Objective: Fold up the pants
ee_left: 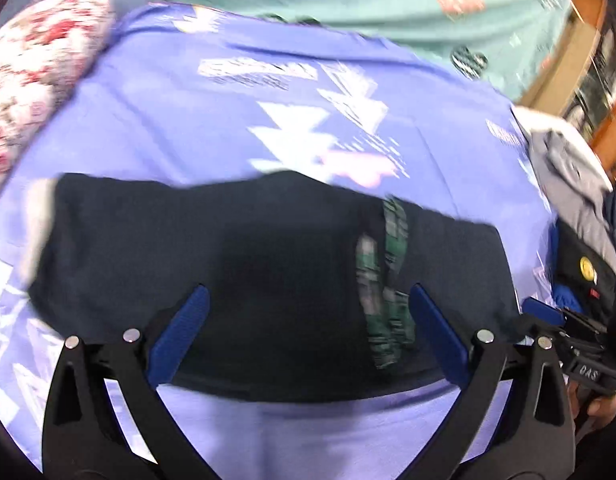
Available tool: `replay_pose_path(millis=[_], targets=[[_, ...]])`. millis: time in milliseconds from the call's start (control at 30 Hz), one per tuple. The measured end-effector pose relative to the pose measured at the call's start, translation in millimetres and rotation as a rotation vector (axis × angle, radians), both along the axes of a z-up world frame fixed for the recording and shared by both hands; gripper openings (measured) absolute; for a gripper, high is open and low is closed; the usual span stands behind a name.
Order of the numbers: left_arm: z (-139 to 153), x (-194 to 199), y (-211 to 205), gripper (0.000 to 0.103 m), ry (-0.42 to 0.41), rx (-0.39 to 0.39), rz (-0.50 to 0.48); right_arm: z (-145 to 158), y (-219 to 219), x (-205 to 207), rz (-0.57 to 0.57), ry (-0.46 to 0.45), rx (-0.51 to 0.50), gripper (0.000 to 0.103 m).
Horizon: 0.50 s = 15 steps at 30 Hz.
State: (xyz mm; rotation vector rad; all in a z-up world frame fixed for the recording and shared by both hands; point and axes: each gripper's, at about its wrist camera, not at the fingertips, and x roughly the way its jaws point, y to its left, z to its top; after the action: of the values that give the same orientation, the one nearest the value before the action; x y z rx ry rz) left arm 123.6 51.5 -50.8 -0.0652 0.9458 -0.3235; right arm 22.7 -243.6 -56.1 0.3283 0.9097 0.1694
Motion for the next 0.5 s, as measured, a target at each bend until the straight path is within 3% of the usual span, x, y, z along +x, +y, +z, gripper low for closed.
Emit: replay_pose_path(millis=[133, 233, 400, 500], targets=[[3.0, 4.8, 59.8, 0.101, 0.017, 0.006, 0.146, -2.8, -7.3, 3.3, -0.036, 0.012, 0.012, 0.058], [-4.9, 7.2, 108.5, 0.101, 0.065, -0.054, 0.258, -11.0, -3.7, 7.6, -0.002, 0.049, 0.064, 0.058], [-21.9, 7.9, 169.0, 0.101, 0.134, -0.136, 0.462, -12.5, 19.5, 12.9, 0.044, 0.076, -0.048, 0.070], [-26.8, 11.1, 182.2, 0.101, 0.157, -0.173, 0.468, -11.3, 14.5, 16.0, 0.019, 0.083, 0.013, 0.072]])
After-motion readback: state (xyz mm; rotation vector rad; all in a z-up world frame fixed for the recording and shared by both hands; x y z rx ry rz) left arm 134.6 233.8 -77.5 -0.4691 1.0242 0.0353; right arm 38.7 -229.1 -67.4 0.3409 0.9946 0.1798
